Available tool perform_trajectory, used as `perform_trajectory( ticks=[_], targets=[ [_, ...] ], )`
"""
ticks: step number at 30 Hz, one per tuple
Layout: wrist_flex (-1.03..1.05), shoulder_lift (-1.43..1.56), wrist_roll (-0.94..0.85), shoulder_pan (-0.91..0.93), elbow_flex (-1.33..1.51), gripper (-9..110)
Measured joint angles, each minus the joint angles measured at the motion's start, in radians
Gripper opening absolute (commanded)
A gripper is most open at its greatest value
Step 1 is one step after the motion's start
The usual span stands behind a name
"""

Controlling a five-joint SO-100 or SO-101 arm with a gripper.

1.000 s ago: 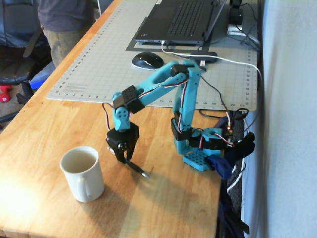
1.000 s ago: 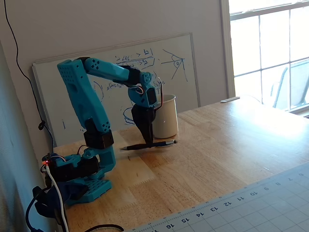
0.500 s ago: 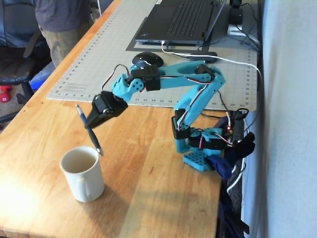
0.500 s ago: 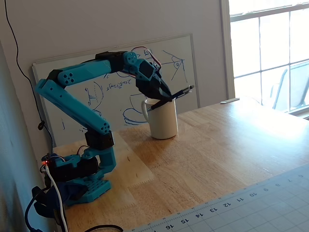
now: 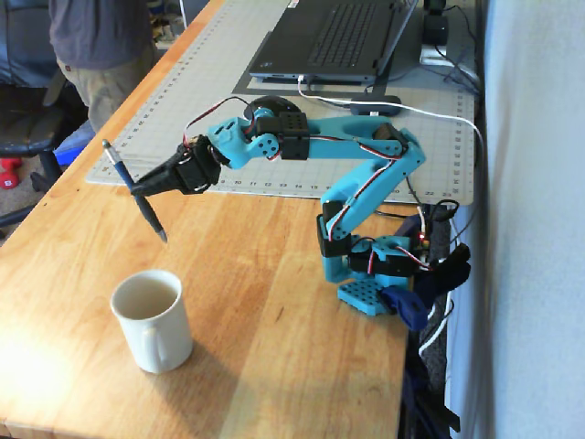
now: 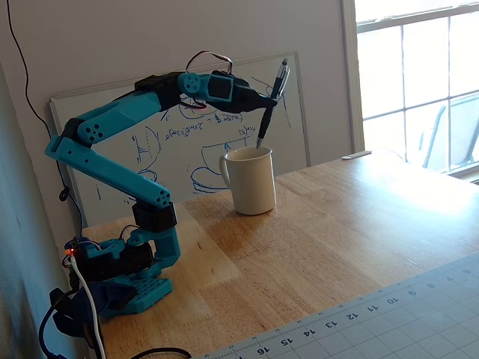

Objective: Grasp a pen and put it in a mug.

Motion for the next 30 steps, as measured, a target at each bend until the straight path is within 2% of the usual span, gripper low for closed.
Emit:
perform_trajectory(
  ticks=[5,8,13,20,30],
  targets=[
    [-0.104,-0.058,-0.29,-0.055,0.0,0],
    [-0.179,-0.101,-0.38,-0.109,0.0,0],
    [-0.261,-0.181,-0.419,-0.193,0.0,0],
    [-0.27,-0.267,-0.422,-0.261,0.006,0],
    [-0.285,-0.296,-0.43,-0.354,0.173,0]
  ],
)
